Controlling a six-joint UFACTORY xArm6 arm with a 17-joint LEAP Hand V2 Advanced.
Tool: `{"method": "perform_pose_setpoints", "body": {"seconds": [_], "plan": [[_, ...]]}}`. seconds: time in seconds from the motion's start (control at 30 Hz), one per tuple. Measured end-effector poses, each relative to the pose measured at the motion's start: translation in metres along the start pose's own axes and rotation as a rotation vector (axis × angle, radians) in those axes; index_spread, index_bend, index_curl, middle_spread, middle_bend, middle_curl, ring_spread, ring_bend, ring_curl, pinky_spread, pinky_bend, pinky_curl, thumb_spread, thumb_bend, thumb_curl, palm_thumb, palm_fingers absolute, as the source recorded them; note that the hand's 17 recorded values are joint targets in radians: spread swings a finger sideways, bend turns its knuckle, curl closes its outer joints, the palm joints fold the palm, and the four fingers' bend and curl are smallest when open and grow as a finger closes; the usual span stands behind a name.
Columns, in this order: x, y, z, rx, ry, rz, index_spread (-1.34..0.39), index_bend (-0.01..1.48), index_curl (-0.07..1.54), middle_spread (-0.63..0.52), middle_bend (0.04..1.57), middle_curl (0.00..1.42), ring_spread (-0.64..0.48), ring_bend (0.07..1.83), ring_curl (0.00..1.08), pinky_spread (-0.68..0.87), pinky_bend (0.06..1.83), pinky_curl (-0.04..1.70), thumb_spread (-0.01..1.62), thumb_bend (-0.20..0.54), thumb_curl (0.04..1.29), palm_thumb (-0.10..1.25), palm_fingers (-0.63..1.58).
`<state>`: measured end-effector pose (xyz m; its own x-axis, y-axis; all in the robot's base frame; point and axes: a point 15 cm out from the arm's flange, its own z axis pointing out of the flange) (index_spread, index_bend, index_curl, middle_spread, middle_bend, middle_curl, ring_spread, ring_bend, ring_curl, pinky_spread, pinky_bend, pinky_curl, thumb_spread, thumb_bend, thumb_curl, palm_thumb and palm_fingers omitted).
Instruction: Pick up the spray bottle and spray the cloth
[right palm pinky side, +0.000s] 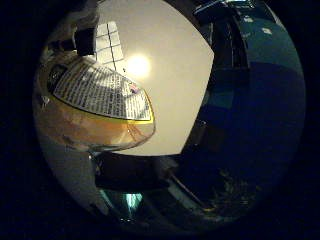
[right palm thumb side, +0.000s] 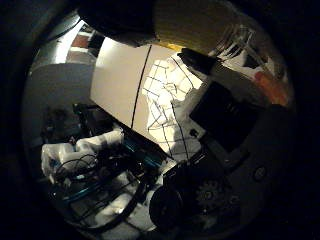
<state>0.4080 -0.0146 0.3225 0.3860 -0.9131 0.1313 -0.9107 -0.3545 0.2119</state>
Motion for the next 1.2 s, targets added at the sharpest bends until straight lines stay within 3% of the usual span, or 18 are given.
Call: {"method": "perform_pose_setpoints", "body": {"seconds": [0.23, 0.63, 0.93, 1.2], "plan": [[-0.024, -0.025, 0.014, -0.224, 0.182, -0.053, -0.17, 1.17, 0.63, -0.08, 1.32, 0.56, -0.15, 1.44, 0.54, -0.23, 1.1, 0.94, 0.98, -0.015, 0.67, 1.04, 1.24], [-0.064, -0.055, 0.064, -0.343, 0.304, -0.089, -0.17, 1.17, 0.63, -0.08, 1.32, 0.56, -0.15, 1.44, 0.55, -0.23, 1.09, 0.96, 0.99, -0.015, 0.67, 1.04, 1.23], [-0.062, -0.06, 0.067, -0.349, 0.317, -0.083, -0.17, 1.17, 0.63, -0.08, 1.32, 0.56, -0.15, 1.44, 0.55, -0.23, 1.08, 0.96, 1.01, -0.015, 0.67, 1.03, 1.23], [-0.045, -0.056, 0.015, -0.272, 0.264, -0.007, -0.18, 1.17, 0.63, -0.08, 1.32, 0.56, -0.15, 1.44, 0.55, -0.23, 1.08, 0.97, 1.01, -0.013, 0.67, 1.04, 1.23]]}}
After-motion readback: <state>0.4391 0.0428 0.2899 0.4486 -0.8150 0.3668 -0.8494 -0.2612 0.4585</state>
